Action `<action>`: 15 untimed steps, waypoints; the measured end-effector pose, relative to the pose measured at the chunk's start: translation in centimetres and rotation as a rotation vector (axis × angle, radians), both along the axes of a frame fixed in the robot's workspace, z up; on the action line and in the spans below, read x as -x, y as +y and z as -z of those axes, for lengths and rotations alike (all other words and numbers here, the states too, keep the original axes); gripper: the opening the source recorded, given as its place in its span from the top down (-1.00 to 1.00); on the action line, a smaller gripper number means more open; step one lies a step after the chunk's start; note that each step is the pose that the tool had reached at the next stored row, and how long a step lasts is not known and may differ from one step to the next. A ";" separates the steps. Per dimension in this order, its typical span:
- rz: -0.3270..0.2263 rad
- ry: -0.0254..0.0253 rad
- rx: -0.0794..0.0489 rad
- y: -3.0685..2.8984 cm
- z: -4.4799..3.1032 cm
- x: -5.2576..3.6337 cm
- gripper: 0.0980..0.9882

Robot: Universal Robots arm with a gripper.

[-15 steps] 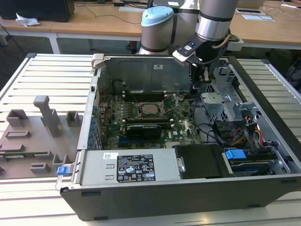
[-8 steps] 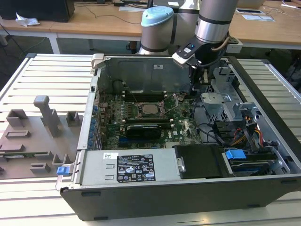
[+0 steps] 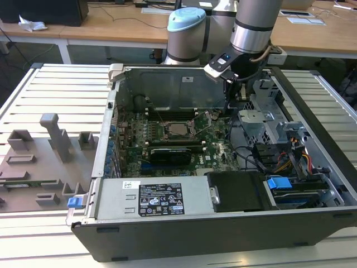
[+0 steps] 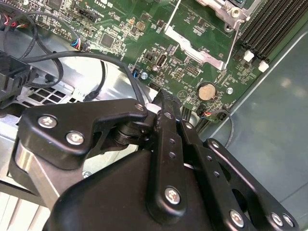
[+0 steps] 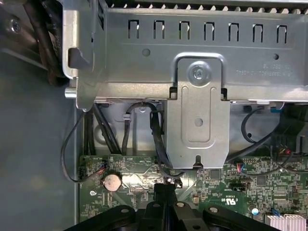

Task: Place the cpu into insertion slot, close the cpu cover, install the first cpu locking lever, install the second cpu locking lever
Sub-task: 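Close the cpu cover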

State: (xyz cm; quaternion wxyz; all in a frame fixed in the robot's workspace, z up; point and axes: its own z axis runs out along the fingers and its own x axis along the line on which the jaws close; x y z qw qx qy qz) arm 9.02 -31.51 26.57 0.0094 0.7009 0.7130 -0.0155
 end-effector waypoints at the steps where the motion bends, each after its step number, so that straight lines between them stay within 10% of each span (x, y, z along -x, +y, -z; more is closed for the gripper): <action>1: 0.000 0.0000 0.000 0.00 0.06 0.00 0.98; 15: 0.000 0.0001 0.000 0.00 0.75 0.41 0.98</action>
